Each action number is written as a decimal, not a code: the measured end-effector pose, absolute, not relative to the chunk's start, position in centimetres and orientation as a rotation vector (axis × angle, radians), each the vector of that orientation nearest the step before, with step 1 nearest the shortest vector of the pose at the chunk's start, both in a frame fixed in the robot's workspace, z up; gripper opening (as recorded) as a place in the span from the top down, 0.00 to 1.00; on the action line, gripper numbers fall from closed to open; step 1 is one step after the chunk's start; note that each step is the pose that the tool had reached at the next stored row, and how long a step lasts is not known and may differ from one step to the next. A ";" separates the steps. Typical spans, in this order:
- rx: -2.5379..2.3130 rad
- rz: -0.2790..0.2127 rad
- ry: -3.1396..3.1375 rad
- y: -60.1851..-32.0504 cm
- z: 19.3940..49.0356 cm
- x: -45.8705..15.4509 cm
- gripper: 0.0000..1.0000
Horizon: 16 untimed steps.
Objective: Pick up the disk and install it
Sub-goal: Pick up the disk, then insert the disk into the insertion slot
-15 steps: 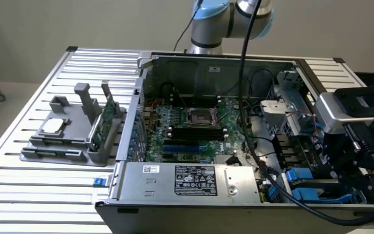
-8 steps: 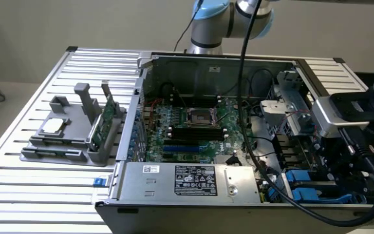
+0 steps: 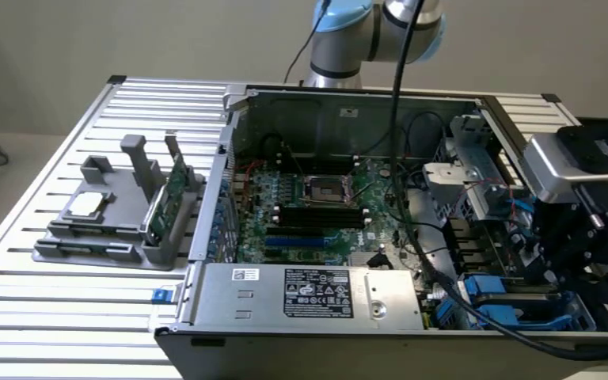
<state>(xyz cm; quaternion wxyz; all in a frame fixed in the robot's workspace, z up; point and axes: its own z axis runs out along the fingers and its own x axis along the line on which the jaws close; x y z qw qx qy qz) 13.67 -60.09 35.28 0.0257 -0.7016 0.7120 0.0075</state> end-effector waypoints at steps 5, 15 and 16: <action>-2.169 0.024 2.201 -60.1 37.5 13.7 0.89; -2.169 0.025 2.201 -60.1 37.8 13.7 0.89; -2.169 0.025 2.201 -60.1 37.8 13.7 0.89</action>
